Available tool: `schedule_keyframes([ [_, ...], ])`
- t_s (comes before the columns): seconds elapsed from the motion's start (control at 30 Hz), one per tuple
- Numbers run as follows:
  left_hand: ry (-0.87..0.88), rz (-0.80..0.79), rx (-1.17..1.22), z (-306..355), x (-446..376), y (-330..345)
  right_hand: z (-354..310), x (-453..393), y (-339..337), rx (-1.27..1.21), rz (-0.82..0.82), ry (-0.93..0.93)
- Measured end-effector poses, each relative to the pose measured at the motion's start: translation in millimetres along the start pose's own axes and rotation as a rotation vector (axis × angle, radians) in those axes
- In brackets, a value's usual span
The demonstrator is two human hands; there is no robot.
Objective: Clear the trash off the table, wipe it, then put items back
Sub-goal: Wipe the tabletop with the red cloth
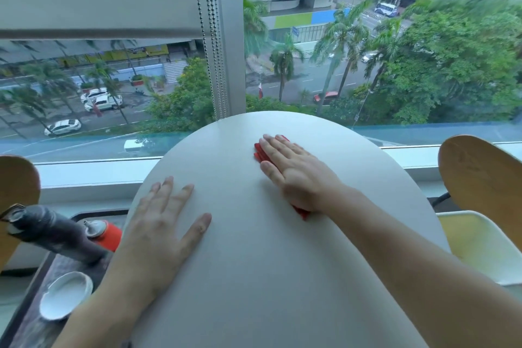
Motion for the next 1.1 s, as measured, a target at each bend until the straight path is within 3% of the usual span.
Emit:
schedule_keyframes([
  [0.4,0.004,0.005,0.013,2,3,-1,-51,-47,19,0.017,-0.006,-0.09],
  [0.77,0.017,0.015,0.073,2,7,-7,-105,10,28,0.001,-0.015,-0.212],
  [1.1,0.007,0.02,0.084,4,8,-8,-47,86,6,0.054,0.017,0.047],
])
Point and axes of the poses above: each hand's wrist, its own x-axis away from the middle knuckle, its own y-axis out of the palm, z = x × y, the point moved 8 cm from there along -x, towards the middle knuckle, and after that the axes turned 15 degrees about -y, right-handed, at the moved point
